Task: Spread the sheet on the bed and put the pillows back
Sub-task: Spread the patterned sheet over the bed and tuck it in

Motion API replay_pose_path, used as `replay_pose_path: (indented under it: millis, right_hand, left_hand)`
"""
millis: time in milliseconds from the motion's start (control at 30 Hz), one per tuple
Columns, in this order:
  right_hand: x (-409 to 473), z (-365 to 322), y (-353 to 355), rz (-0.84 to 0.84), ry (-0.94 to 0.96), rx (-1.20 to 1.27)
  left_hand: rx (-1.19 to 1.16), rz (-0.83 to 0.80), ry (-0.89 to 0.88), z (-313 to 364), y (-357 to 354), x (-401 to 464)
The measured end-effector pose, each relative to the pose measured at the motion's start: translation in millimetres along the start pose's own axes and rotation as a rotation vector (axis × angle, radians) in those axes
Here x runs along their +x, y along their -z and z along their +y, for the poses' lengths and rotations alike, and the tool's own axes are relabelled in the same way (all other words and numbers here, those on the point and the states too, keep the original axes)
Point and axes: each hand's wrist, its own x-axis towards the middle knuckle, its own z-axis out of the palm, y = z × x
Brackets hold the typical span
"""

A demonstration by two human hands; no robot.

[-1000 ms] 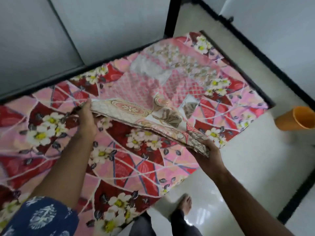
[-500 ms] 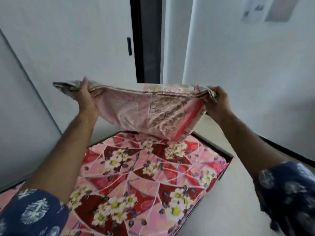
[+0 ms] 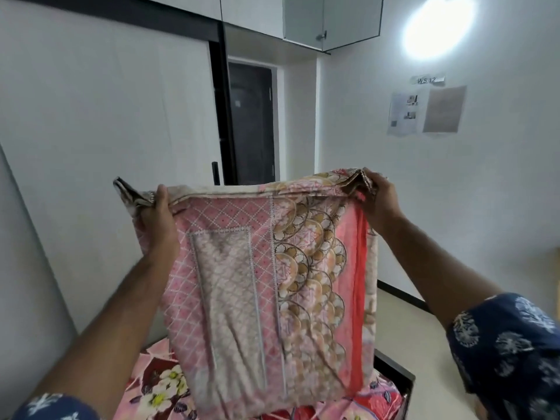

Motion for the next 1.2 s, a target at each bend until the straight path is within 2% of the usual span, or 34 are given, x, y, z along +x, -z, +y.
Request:
replay_pose_path:
  millis: [67, 267, 333, 500, 567, 700, 800, 900, 1000, 1067, 1133, 1200]
  right_hand:
    - [22.8, 2.6, 13.7, -0.007, -0.001, 0.002]
    - [95.1, 23.1, 44.1, -0.052, -0.063, -0.090]
    - [129.3, 40.3, 58.4, -0.057, -0.097, -0.154]
    - [190.7, 119.7, 99.8, -0.065, -0.283, -0.350]
    - [208.2, 163.2, 118.1, -0.071, -0.386, -0.401]
    - [232.2, 246.9, 150.7, -0.086, -0.557, -0.463]
    - [249.7, 311.6, 174.9, -0.038, -0.690, -0.506]
    - [283.3, 369.5, 189.4, 0.021, -0.833, -0.483]
    - [357.6, 415.8, 175.8, -0.059, -0.863, -0.414]
    - [431.7, 439.5, 149.2, -0.157, -0.786, -0.351]
    - [490.4, 409.6, 83.8, -0.200, -0.706, -0.222]
    - [539.5, 347.9, 12.2, -0.247, -0.559, -0.063]
  left_hand:
    - [0.070, 0.088, 0.021, -28.8, -9.2, 20.5]
    - [0.156, 0.209, -0.201, -41.0, -80.0, -19.4]
    - [0.134, 0.250, -0.205, -81.5, -87.3, 15.3]
    - [0.282, 0.288, 0.031, -171.1, -71.1, 55.9]
    - [0.365, 0.329, 0.185, -200.5, -63.1, 43.5]
    - [0.465, 0.293, 0.551, -267.7, -29.6, 14.7]
    - [0.463, 0.321, 0.771, -322.3, -13.7, -13.5]
    - [0.429, 0.403, 0.874, -377.8, -19.3, -18.8]
    - [0.331, 0.451, 0.786, -408.1, -39.3, 43.9]
    - [0.298, 0.441, 0.648, -388.6, -88.1, 115.2]
    - [0.200, 0.463, 0.444, -339.0, -147.7, 190.2]
    - [0.108, 0.430, 0.247, -285.1, -196.2, 260.8]
